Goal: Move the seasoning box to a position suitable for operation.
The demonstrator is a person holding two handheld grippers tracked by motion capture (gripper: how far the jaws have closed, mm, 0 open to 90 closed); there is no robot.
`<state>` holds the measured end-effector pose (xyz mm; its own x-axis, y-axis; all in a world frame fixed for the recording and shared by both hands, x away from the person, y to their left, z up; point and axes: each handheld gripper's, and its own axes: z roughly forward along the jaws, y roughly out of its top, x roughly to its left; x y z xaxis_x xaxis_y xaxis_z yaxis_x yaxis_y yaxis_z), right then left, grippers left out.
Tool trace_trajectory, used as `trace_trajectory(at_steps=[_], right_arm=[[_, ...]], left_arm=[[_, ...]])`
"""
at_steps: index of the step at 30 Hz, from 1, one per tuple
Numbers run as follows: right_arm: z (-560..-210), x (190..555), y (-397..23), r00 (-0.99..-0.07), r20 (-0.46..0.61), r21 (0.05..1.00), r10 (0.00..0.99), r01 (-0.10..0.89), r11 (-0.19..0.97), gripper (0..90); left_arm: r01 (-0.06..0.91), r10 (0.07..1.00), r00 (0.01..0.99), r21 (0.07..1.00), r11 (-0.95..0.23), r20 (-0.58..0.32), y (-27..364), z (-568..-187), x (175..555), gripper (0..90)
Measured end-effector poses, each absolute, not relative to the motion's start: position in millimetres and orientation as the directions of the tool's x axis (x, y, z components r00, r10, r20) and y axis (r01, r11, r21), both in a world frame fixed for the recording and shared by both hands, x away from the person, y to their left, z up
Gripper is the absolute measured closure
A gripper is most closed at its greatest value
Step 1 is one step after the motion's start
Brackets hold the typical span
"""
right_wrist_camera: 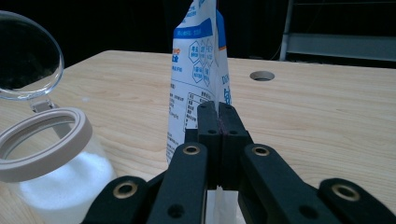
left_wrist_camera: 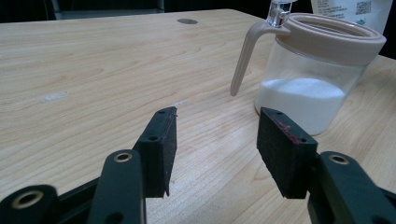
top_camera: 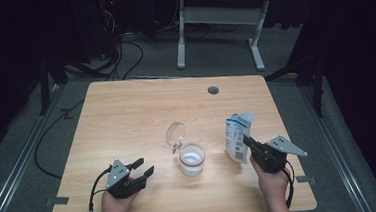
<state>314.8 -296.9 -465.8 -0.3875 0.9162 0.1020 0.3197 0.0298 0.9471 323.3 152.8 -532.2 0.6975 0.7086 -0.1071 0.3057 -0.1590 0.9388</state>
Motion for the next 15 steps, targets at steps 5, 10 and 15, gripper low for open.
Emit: trace_trajectory(at_steps=[5,10,15], right_arm=[[-467.8,313.9,-301.4,-0.390,0.120,0.951,0.913,0.310,0.007,90.0],[-469.2,313.9,-305.3,-0.386,0.121,0.960,0.914,0.281,-0.008,90.0],[-472.1,317.7,-312.0,-0.368,0.112,0.960,0.923,0.279,-0.006,90.0]], left_arm=[[0.303,0.716,0.690,0.941,-0.153,-0.106,153.0,-532.2,322.3,47.9],[0.294,0.717,0.691,0.943,-0.158,-0.096,153.5,-532.2,321.0,47.6],[0.293,0.715,0.693,0.943,-0.156,-0.096,152.9,-532.3,321.0,47.4]])
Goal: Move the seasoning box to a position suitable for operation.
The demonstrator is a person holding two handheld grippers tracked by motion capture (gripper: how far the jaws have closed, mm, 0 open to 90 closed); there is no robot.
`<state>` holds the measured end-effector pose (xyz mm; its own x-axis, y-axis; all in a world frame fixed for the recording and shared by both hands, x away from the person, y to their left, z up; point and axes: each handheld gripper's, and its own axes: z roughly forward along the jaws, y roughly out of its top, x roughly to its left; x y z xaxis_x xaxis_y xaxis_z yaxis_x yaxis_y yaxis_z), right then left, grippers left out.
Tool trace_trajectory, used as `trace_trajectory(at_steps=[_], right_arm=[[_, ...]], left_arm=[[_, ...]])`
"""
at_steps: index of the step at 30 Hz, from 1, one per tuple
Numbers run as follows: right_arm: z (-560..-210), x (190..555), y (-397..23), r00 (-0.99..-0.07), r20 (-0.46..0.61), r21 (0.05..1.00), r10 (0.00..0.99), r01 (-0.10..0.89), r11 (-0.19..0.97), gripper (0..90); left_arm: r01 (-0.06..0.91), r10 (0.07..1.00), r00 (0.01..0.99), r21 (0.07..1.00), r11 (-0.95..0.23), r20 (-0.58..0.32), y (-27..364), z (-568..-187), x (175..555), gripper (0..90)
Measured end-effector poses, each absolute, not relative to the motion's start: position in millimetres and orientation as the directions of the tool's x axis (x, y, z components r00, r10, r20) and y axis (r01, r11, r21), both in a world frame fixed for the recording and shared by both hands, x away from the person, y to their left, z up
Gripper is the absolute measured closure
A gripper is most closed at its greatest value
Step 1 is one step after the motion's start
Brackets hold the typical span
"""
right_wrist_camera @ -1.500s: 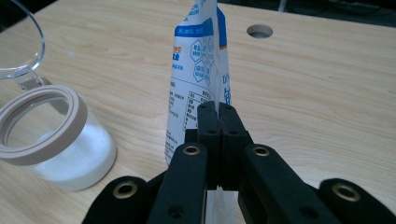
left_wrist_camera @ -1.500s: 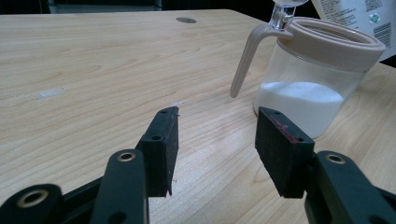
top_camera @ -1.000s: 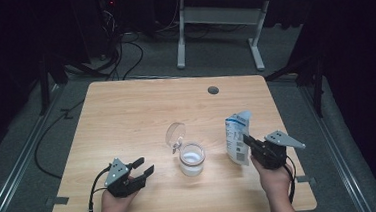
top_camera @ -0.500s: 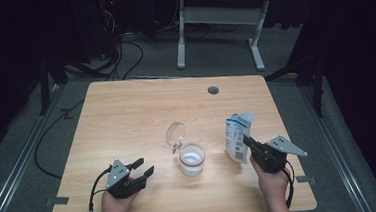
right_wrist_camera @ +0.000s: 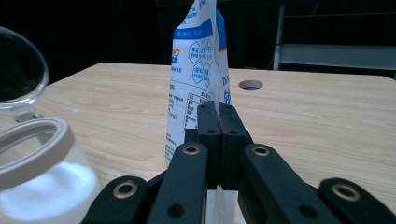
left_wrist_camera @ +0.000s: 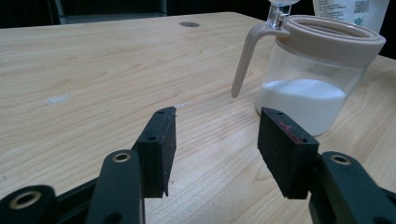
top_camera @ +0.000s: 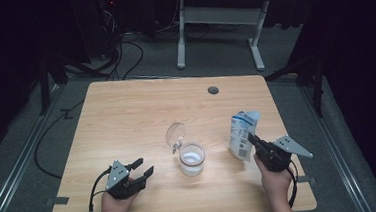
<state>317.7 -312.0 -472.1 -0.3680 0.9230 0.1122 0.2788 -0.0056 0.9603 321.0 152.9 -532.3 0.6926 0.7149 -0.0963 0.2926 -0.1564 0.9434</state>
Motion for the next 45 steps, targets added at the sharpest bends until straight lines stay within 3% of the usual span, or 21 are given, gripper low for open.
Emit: trace_trajectory(at_steps=[11,45], right_arm=[[-484.8,326.2,-327.1,-0.334,0.100,0.961,0.937,0.278,-0.004,90.0],[-490.6,306.3,-331.2,-0.303,0.088,0.959,0.949,0.285,0.003,82.3]], left_arm=[[0.289,0.715,0.694,0.944,-0.162,-0.089,152.7,-532.3,320.5,47.4],[0.273,0.713,0.697,0.947,-0.171,-0.072,152.0,-532.1,318.5,46.9]])
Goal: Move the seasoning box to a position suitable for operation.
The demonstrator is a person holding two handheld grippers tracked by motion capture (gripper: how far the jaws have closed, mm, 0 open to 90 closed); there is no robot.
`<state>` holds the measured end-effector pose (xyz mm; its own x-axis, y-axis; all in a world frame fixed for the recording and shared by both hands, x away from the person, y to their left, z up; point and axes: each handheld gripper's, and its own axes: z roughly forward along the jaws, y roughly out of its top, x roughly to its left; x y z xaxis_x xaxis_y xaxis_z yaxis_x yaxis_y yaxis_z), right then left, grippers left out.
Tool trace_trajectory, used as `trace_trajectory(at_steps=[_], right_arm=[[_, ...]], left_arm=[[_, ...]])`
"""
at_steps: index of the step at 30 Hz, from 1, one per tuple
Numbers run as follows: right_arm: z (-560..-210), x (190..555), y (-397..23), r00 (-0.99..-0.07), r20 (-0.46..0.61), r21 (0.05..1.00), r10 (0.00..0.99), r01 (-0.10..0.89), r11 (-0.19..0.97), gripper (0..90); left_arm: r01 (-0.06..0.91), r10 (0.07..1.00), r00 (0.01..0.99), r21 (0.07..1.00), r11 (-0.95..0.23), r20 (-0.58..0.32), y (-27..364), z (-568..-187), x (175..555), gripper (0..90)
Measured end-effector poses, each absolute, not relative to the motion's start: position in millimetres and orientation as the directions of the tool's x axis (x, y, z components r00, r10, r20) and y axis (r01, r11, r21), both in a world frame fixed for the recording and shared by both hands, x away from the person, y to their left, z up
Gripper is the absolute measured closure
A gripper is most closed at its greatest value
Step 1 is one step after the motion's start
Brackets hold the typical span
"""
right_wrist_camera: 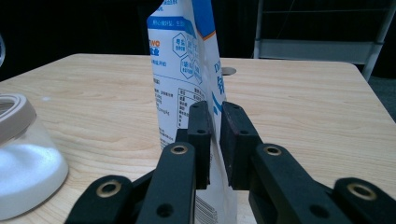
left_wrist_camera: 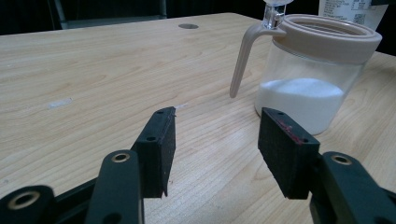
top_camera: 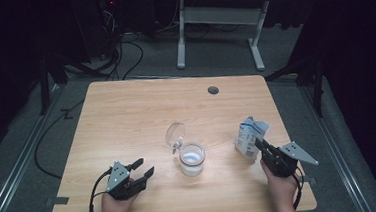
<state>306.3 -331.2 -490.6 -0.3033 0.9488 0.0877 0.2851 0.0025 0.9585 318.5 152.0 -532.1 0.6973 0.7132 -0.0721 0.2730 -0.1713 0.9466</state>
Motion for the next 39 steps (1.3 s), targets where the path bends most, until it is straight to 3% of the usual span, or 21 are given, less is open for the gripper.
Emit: trace_trajectory(at_steps=[26,39], right_arm=[[-491.3,307.0,-324.9,-0.294,0.070,0.955,0.953,0.296,0.021,70.2],[-492.7,300.0,-327.7,-0.275,0.067,0.949,0.959,0.314,0.023,69.7]], left_arm=[[0.273,0.713,0.698,0.946,-0.173,-0.071,151.3,-532.1,318.2,46.9],[0.275,0.717,0.694,0.944,-0.183,-0.064,150.5,-532.0,318.2,47.1]])
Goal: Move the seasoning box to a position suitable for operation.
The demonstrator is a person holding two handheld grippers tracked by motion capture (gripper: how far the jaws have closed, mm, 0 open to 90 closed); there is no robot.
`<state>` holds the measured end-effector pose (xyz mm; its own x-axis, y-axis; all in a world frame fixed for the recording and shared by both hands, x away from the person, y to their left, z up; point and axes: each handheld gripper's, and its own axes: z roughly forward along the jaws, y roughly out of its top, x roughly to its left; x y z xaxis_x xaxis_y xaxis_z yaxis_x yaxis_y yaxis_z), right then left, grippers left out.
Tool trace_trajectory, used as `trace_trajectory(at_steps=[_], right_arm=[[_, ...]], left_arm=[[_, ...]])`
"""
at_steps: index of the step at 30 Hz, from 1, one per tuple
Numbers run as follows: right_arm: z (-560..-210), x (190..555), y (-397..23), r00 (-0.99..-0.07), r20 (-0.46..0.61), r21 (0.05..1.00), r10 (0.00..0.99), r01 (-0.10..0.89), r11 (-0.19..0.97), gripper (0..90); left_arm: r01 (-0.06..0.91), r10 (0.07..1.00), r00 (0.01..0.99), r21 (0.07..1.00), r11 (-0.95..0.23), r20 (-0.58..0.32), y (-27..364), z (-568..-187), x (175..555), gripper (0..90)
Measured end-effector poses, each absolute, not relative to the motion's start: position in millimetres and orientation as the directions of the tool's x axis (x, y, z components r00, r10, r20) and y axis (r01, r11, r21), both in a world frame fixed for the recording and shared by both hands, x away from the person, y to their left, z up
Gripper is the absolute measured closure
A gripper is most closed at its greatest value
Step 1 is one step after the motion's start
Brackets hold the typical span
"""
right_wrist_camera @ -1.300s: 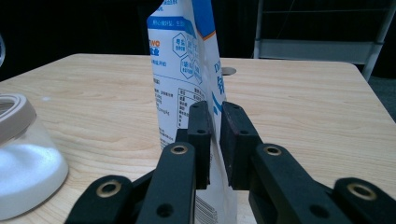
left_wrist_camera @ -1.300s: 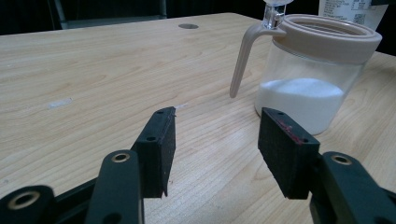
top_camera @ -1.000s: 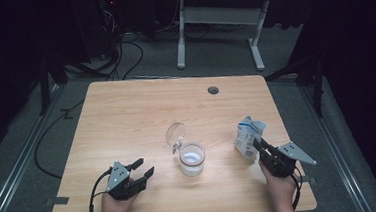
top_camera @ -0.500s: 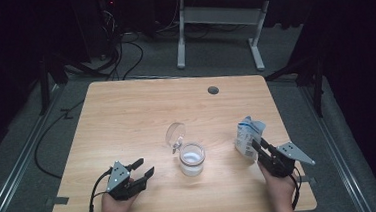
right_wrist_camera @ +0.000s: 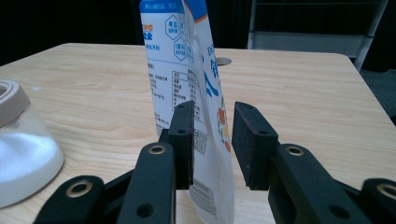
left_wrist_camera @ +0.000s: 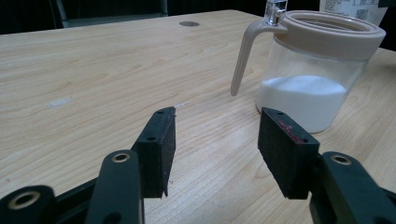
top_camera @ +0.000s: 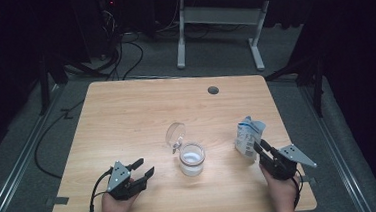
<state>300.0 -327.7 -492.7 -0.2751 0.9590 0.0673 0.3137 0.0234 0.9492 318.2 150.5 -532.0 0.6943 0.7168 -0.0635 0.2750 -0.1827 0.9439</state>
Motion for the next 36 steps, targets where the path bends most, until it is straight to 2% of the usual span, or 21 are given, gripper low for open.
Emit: trace_trajectory(at_steps=[18,36], right_arm=[[-499.4,275.5,-326.5,-0.245,0.044,0.935,0.968,0.351,0.047,68.7],[-500.4,263.9,-312.7,-0.282,0.024,0.931,0.959,0.356,0.082,68.3]], left_arm=[[0.263,0.713,0.701,0.941,-0.215,-0.033,147.0,-531.8,316.7,47.2],[0.270,0.719,0.695,0.936,-0.226,-0.027,144.6,-531.7,318.0,47.7]])
